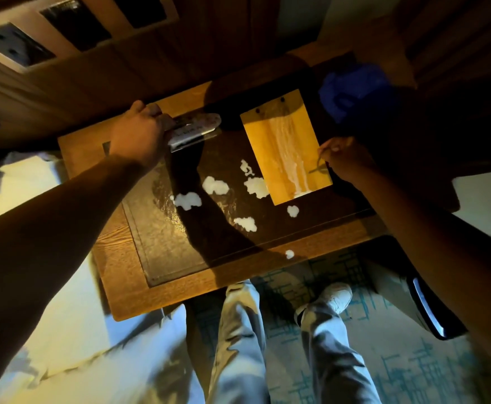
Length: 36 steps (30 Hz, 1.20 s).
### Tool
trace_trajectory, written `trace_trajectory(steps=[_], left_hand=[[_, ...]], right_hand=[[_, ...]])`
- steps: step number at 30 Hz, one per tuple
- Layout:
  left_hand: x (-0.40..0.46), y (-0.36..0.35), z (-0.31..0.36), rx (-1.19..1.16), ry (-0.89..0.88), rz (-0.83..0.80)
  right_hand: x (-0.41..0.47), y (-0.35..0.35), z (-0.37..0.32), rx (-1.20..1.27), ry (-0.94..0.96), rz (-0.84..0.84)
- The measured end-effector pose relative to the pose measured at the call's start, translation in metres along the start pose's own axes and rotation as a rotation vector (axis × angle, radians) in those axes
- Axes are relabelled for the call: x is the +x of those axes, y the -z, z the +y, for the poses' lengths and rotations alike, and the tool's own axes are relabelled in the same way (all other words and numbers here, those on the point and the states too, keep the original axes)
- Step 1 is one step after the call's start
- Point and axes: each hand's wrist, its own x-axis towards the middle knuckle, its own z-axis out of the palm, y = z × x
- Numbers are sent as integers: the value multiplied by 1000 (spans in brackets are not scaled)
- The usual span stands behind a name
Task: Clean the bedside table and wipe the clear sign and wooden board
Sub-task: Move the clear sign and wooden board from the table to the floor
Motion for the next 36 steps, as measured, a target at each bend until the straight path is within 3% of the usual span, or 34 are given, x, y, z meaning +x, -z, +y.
trace_trajectory(steps=[9,18,22,29,36], left_hand=[[11,9,-4,-63,-99,13],[10,45,43,-455,119,91],[6,68,69,-537,221,95],[-11,114,156,-575,16,241],[-48,137,270,-831,72,192]], right_hand=[[-10,0,2,132,2,-89],[-64,54,15,535,-60,-6],[-111,89,36,789,9,30],[-188,144,93,841,55,189],[-264,197,143,916,6,324]])
